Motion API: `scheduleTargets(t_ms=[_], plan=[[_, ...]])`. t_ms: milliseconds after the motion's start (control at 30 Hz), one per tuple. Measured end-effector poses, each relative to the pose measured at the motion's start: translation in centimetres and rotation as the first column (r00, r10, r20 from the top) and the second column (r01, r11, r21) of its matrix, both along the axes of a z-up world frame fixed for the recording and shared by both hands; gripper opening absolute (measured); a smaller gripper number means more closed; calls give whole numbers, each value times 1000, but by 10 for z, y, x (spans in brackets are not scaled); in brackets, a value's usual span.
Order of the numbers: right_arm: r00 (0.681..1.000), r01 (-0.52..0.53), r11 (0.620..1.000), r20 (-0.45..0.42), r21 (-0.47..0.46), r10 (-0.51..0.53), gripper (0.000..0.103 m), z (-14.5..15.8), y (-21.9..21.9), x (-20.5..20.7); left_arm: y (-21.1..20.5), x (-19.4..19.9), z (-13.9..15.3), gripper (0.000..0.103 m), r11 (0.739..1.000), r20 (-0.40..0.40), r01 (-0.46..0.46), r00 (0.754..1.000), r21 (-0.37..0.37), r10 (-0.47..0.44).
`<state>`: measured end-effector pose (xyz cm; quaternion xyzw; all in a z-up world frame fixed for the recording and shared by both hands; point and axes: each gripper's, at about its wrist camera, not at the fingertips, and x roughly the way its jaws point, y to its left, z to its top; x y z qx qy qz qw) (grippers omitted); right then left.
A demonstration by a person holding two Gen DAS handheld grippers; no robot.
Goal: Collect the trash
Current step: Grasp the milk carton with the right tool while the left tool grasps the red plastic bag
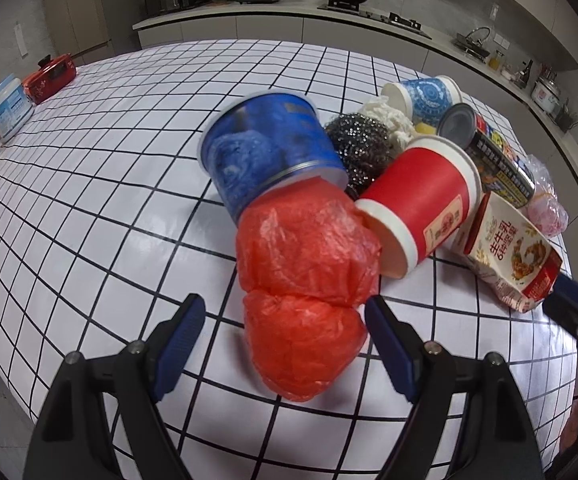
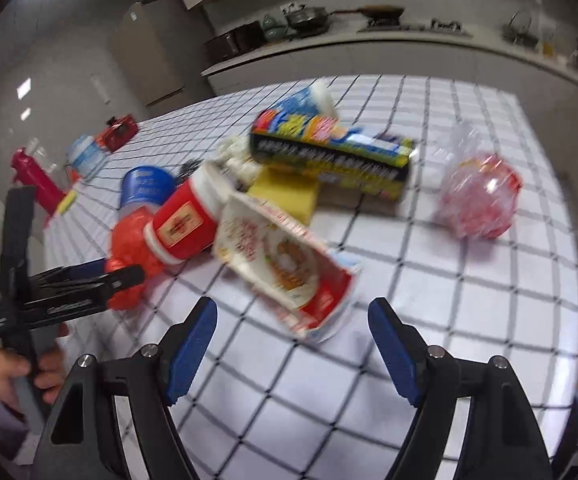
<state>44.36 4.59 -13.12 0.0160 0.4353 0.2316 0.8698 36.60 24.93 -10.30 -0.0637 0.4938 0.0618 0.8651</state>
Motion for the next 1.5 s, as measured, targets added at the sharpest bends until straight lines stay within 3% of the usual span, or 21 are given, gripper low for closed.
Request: scheduleTargets(t_ms=[167,333,367,433,633,733,900,1033,1267,1367,1400,1500], plan=[[999,-41,999,22,-10,41,81,-1,0,32,0,-1,1,83,1000,5,5,1000,11,-5],[986,-138,990,-86,40,141,81,-19,18,62,1,-2,5,83,1000,14,2,1000,19,-2],[984,-150,988,-92,42,153,78,-22,20,62,1,-2,5,83,1000,14,-3,1000,17,3],[985,-153,988,-79,38,155,54,-22,22,56,2,-1,4,83,1000,13,-9,1000,10,8],[986,-157,987,-46,22,158,35,-18,22,26,0,4,2,83,1000,13,-9,1000,-2,9],[994,-113,993,-19,-18,112,35,-14,16,7,-1,7,0,83,1000,14,-11,1000,-2,11],[995,-89,996,-45,5,89,37,-16,7,-11,1,11,-8,83,1000,11,-6,1000,-20,6],[997,-60,998,-47,12,60,53,-15,12,-1,0,11,-11,70,999,3,20,1000,-32,-20],[997,-12,999,-75,37,14,53,-24,17,8,-2,10,-11,70,999,-6,41,999,-24,-41],[998,3,999,-61,33,-1,45,-21,17,5,-1,9,-10,70,998,-1,48,999,-27,-48],[999,5,999,-52,34,-3,35,-18,17,3,-1,9,-9,70,998,2,50,999,-26,-50],[999,3,1000,-43,23,-2,30,-14,17,-1,-1,7,-8,59,997,10,63,998,-35,-63]])
